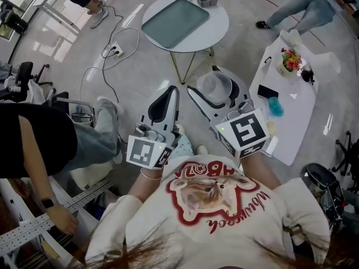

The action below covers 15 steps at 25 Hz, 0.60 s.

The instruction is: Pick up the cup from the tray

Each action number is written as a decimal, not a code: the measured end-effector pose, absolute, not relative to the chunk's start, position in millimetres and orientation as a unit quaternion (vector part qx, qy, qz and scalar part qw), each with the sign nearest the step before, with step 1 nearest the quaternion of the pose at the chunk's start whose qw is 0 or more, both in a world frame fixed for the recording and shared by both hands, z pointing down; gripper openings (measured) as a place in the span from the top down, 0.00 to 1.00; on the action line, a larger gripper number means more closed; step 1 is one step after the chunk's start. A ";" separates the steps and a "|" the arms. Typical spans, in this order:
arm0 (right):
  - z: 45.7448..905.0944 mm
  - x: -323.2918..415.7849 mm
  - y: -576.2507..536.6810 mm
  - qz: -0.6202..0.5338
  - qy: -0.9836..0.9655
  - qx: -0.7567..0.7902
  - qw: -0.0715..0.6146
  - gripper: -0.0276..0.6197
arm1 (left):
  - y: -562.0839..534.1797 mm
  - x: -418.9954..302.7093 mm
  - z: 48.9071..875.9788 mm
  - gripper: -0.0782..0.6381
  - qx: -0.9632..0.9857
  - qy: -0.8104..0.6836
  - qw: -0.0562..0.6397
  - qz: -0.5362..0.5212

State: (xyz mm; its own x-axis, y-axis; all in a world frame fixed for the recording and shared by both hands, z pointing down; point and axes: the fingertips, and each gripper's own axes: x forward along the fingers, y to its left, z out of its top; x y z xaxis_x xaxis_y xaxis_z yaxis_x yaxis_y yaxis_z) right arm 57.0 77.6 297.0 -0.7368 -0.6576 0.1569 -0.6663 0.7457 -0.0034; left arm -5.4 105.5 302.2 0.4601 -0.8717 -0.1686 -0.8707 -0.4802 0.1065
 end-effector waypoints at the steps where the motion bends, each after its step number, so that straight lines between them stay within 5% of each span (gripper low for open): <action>1: 297.0 62.3 83.5 0.029 -0.932 0.354 0.074 0.45 | 111.1 -0.9 301.7 0.87 0.853 -0.512 0.002 -0.101; 15: 289.4 89.4 113.3 0.019 -0.930 0.360 0.072 0.45 | 140.7 23.2 289.1 0.87 0.853 -0.511 -0.012 -0.102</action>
State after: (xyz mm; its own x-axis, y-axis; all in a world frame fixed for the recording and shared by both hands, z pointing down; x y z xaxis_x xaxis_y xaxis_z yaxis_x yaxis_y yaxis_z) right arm 89.4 113.3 289.4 -0.7304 -0.6667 0.1483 -0.6723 0.7401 0.0159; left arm 23.2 140.7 289.1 0.4562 -0.8699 -0.1875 -0.8750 -0.4768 0.0835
